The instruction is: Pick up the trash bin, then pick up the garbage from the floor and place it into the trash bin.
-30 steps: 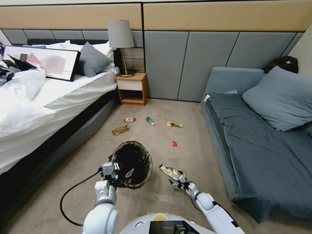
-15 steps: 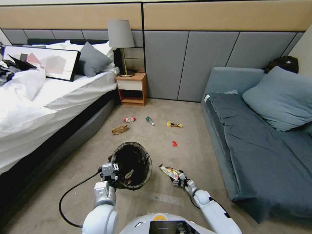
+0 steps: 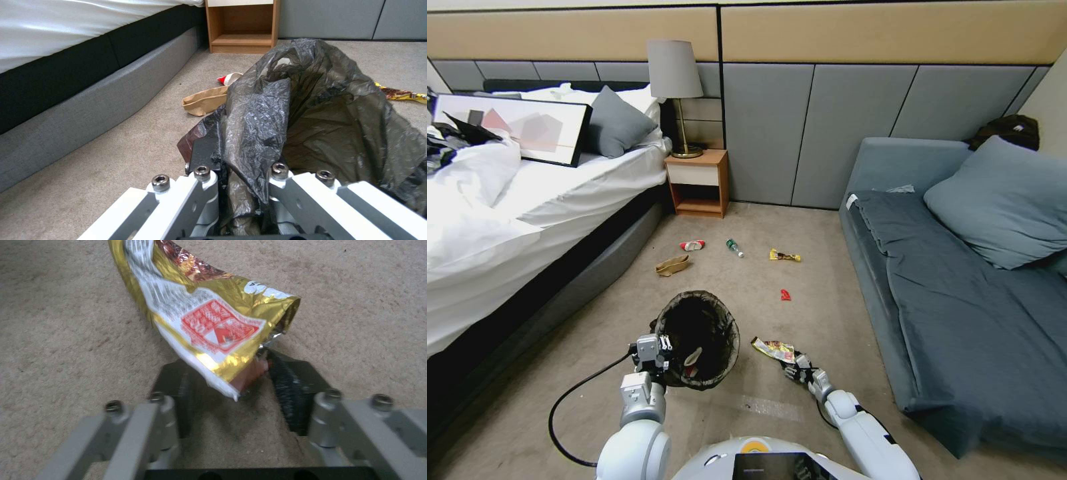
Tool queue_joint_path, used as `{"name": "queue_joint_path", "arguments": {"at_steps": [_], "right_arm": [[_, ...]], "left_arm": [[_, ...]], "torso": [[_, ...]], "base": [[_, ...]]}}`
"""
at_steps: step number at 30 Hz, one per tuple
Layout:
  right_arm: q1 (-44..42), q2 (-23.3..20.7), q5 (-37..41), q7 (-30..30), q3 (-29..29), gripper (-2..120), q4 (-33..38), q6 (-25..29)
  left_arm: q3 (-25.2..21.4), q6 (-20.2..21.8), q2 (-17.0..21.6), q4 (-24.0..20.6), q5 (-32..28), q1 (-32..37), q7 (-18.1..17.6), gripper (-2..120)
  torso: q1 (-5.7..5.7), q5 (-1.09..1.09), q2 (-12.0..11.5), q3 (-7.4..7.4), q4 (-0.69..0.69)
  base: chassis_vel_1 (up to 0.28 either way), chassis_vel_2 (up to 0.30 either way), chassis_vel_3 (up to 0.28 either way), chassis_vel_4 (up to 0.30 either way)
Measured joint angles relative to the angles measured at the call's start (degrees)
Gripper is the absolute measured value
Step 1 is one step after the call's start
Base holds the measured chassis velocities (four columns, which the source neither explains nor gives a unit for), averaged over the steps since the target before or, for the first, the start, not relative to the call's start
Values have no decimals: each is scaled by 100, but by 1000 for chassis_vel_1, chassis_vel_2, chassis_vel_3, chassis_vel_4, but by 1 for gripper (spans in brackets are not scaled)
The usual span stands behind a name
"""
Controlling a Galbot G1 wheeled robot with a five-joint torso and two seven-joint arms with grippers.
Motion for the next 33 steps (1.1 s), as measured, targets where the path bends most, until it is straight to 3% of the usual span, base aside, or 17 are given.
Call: {"name": "queue_joint_path", "arguments": {"at_steps": [10,33], "right_arm": [[34,-6,-18,11,-1,0,20,2],[12,-20,-52,54,2,0,92,123]], "left_arm": [[-11,0,8,19,-12,-14,1,7],[-5,-5,10,32,-12,-16,9,7]], "torso": [[0,2,0,0,0],[0,2,0,0,1]], "base": [[0,0,0,0],[0,0,0,0]]}}
